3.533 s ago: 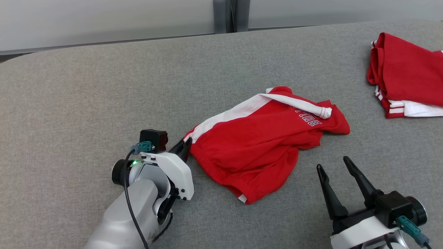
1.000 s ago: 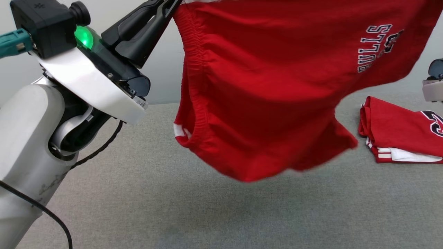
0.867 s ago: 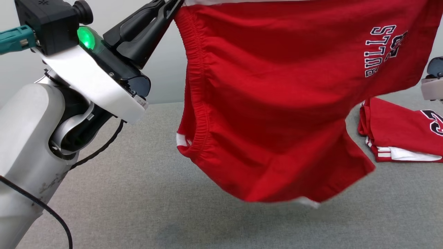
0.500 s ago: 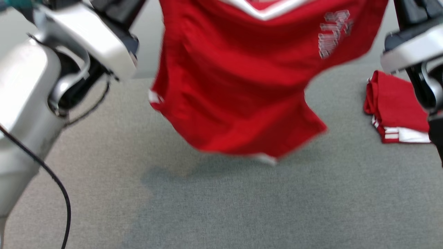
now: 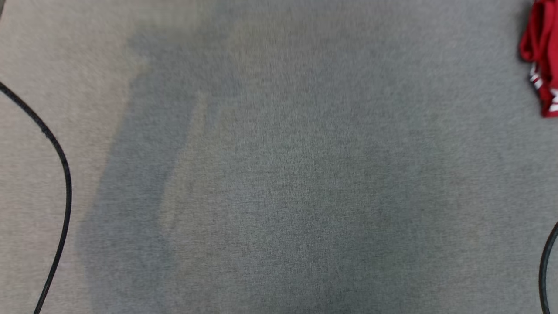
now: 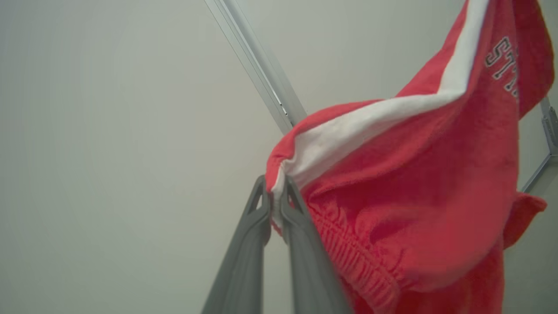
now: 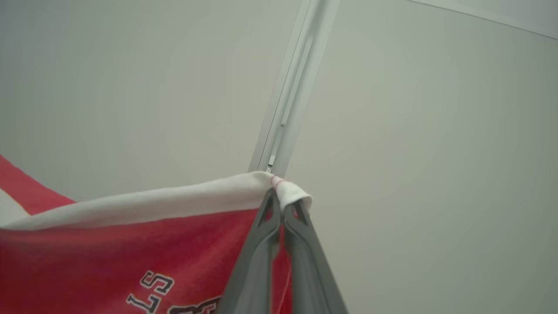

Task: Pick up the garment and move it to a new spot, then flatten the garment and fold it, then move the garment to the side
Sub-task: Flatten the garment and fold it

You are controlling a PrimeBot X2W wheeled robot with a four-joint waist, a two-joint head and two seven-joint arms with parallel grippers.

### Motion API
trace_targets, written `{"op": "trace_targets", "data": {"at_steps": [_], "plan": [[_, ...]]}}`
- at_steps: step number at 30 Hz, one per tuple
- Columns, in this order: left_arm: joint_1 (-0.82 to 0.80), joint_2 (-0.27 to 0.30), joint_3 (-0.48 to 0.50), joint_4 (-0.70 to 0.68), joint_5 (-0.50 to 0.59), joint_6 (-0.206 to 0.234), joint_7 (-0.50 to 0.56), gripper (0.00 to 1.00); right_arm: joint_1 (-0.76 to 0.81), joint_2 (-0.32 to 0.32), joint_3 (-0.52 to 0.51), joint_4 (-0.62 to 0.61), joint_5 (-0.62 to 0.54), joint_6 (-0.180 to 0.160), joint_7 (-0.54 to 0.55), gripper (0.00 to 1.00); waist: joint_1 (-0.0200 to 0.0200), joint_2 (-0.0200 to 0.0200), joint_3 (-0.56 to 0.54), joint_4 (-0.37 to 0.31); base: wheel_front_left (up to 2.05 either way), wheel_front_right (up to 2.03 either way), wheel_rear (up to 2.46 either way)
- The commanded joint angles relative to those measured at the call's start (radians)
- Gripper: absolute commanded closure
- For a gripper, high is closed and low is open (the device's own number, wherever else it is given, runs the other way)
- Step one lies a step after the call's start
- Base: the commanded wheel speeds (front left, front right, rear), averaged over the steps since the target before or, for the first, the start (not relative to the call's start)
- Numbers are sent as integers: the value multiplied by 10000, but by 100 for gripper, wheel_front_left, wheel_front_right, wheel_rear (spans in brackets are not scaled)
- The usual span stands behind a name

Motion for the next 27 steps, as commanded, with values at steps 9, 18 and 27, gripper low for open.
{"op": "trace_targets", "data": {"at_steps": [9,18,27], "plan": [[1125,-441,532,-694,897,-65,-114,100,1501,249,-466,-129,-419,-4,-56,100,-1,0,2220,-34,0,0,0],[3957,-67,-271,-3383,1902,-233,-113,100,4546,-737,-139,-1575,771,-4,-56,100,-1,0,1359,354,0,0,0],[6565,635,-1156,-4613,2300,-218,-115,100,8258,-896,-845,-3874,1008,-4,-59,100,-1,0,148,245,0,0,0]]}}
